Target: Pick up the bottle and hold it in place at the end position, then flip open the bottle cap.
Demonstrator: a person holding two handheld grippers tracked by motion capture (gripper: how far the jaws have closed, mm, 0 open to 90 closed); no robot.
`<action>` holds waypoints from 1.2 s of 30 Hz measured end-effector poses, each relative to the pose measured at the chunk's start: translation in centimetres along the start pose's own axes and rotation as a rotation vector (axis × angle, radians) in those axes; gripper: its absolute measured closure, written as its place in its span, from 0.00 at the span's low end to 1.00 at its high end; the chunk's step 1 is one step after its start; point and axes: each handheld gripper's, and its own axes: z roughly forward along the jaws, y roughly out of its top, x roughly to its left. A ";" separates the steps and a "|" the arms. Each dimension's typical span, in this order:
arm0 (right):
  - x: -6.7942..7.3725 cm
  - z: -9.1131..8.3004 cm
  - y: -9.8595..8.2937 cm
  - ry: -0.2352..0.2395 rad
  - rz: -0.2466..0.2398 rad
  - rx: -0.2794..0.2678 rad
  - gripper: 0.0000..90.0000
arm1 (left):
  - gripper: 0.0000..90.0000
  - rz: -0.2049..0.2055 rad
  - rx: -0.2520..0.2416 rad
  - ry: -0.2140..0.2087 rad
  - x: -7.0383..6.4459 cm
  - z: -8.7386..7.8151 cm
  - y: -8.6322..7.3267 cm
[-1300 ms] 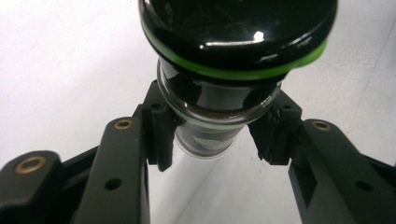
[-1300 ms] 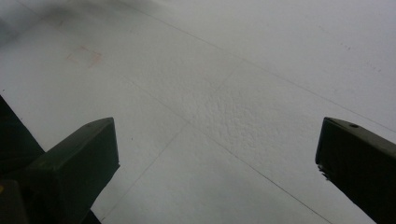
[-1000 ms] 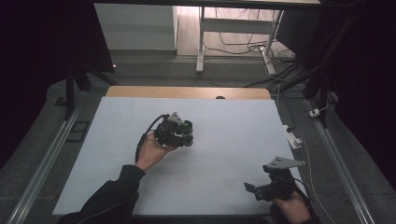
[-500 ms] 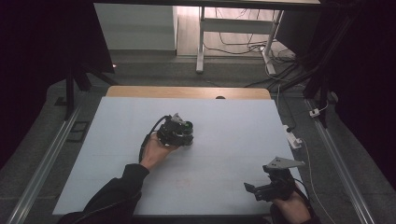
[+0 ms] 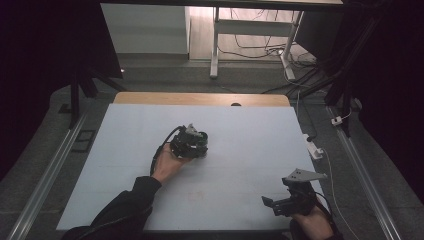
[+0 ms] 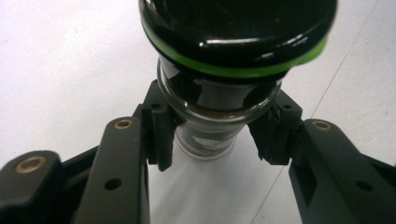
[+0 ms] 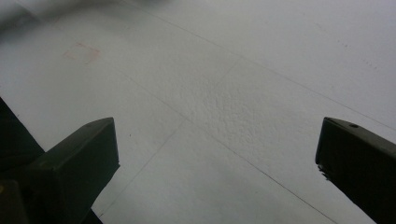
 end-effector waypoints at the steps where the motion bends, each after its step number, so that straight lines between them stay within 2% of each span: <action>1: 0.0 0.0 0.0 0.000 -0.001 0.001 0.00 | 0.60 0.003 -0.001 0.001 0.0 0.0 0.0; 18: 0.0 -0.4 0.0 -0.021 0.005 -0.034 0.00 | 0.60 -0.008 -0.010 0.005 -0.1 0.0 -0.3; 23: 0.2 -0.5 0.3 0.006 0.015 -0.057 0.00 | 0.60 -0.004 -0.011 0.003 -0.1 0.0 -0.3; 27: 0.2 -0.6 0.6 0.005 0.020 -0.074 0.00 | 0.60 -0.001 -0.008 0.005 -0.1 0.0 -0.3; 32: 0.4 -0.6 0.9 0.006 0.000 -0.081 0.00 | 0.60 -0.002 -0.010 0.007 -0.1 0.0 -0.3; 36: 0.7 -0.2 1.7 0.030 -0.032 -0.105 0.00 | 0.60 -0.004 -0.011 0.006 -0.1 0.0 -0.3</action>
